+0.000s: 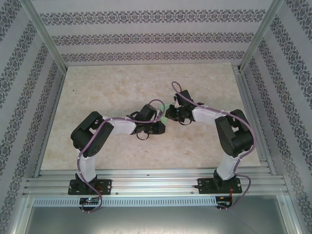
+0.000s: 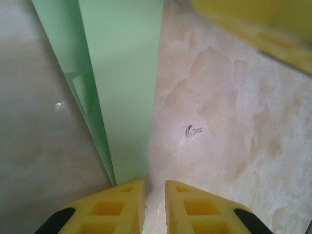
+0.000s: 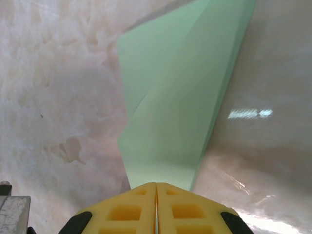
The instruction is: Fold a paper plane with a square sheet of paper (fold left side to right side)
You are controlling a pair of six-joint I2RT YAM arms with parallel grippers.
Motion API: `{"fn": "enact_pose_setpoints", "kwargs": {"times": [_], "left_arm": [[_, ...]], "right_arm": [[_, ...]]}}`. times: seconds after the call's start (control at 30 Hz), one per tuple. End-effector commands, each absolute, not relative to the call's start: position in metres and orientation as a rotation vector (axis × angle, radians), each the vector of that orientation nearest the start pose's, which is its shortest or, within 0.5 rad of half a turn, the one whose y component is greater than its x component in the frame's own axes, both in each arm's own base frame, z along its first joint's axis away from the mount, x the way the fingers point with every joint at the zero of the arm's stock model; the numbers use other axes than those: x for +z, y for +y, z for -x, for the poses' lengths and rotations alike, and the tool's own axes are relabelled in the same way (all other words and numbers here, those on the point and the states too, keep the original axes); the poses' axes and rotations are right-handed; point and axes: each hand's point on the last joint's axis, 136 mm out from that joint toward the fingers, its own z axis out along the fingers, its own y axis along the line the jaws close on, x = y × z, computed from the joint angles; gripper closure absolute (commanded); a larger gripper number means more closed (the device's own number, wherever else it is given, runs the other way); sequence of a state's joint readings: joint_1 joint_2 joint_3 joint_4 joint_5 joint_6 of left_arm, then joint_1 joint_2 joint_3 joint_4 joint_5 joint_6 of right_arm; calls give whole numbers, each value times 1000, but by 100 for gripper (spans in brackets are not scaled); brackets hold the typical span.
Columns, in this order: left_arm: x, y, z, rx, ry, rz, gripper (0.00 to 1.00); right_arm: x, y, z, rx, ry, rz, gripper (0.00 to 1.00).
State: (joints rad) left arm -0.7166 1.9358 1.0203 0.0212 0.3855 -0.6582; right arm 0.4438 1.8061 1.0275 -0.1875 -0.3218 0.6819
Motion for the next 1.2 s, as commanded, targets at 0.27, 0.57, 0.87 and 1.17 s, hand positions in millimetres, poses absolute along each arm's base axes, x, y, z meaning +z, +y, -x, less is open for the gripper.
{"fn": "enact_pose_setpoints", "kwargs": {"times": [0.27, 0.57, 0.87, 1.17], "left_arm": [[-45, -321, -261, -805, 2919, -278, 80], [-48, -319, -257, -799, 2936, -278, 81], [-48, -318, -256, -798, 2939, -277, 82], [-47, -317, -255, -805, 2938, -277, 82]], "right_arm": [[19, 227, -409, 653, 2697, -136, 91], [18, 202, -439, 561, 2674, -131, 90], [8, 184, -467, 492, 2687, -148, 90], [11, 157, -495, 423, 2674, -201, 90]]}}
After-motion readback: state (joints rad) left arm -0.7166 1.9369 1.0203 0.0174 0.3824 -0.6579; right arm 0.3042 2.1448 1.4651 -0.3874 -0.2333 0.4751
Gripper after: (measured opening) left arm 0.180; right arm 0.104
